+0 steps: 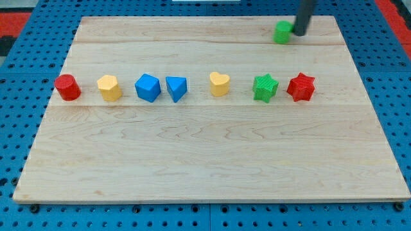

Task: Place the green circle vertically above the yellow hexagon

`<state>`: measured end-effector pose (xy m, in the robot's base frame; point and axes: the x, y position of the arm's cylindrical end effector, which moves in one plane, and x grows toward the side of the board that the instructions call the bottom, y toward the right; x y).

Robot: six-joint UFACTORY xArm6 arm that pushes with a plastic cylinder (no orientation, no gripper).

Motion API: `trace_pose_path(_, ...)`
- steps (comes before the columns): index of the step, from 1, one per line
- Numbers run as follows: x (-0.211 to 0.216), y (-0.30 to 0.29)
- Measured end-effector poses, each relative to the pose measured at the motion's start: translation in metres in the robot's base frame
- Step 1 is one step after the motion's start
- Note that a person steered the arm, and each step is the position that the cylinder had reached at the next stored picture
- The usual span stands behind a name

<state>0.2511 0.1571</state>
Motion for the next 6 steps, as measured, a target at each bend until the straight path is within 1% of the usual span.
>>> trace_pose_path(1, 0.003, -0.056)
trace_pose_path(2, -0.023, -0.031)
trace_pose_path(3, 0.018, -0.133)
trace_pose_path(4, 0.060, -0.224)
trace_pose_path(5, 0.088, -0.257)
trace_pose_path(6, 0.052, -0.260)
